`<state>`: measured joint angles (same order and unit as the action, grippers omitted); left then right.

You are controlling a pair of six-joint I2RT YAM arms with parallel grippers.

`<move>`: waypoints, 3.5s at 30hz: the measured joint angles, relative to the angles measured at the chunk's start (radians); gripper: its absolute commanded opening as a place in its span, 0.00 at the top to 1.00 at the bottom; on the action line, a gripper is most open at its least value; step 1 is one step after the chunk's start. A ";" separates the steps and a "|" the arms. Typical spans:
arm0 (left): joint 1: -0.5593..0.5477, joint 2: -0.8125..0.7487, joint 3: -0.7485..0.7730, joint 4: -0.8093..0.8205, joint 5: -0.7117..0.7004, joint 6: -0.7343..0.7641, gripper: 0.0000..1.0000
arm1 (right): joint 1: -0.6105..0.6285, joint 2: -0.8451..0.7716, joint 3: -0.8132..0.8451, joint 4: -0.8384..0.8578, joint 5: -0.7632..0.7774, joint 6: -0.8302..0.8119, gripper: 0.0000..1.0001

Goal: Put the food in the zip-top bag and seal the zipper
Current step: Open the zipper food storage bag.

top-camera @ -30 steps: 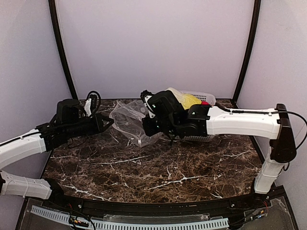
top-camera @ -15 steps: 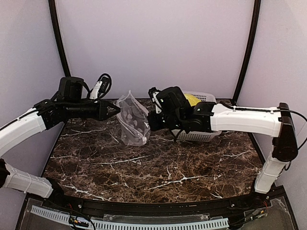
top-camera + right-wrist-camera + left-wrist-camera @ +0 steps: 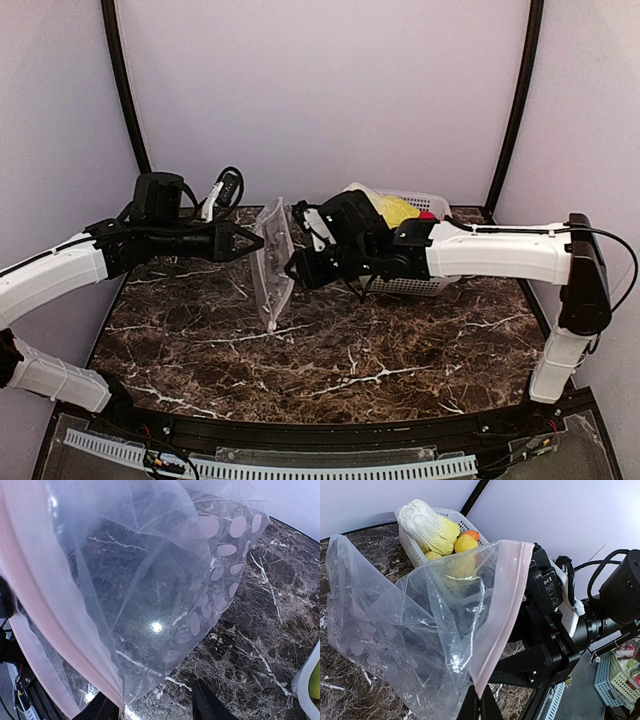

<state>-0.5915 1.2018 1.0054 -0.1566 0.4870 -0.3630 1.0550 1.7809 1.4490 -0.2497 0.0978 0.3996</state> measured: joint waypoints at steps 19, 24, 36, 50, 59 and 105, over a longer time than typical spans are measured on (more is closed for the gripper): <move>0.000 0.025 -0.050 0.117 0.007 -0.052 0.99 | 0.031 0.020 0.068 0.008 0.139 0.059 0.17; 0.000 0.025 -0.067 0.142 0.013 -0.064 0.99 | 0.031 0.066 0.106 0.008 0.195 0.058 0.21; 0.000 -0.035 -0.107 0.087 -0.162 -0.042 0.99 | 0.031 0.129 0.126 -0.034 0.269 0.084 0.94; -0.008 -0.035 -0.156 0.055 -0.312 -0.062 0.53 | 0.031 0.128 0.126 -0.030 0.241 0.111 1.00; -0.022 -0.010 -0.183 0.135 -0.277 -0.103 0.35 | 0.031 0.128 0.126 -0.019 0.233 0.111 1.00; -0.052 0.302 0.257 -0.243 -0.455 0.360 0.99 | -0.080 -0.117 -0.178 0.101 -0.073 -0.004 0.07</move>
<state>-0.6434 1.5040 1.2629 -0.3996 0.0319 -0.0025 0.9745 1.6634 1.2709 -0.1486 0.0250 0.3958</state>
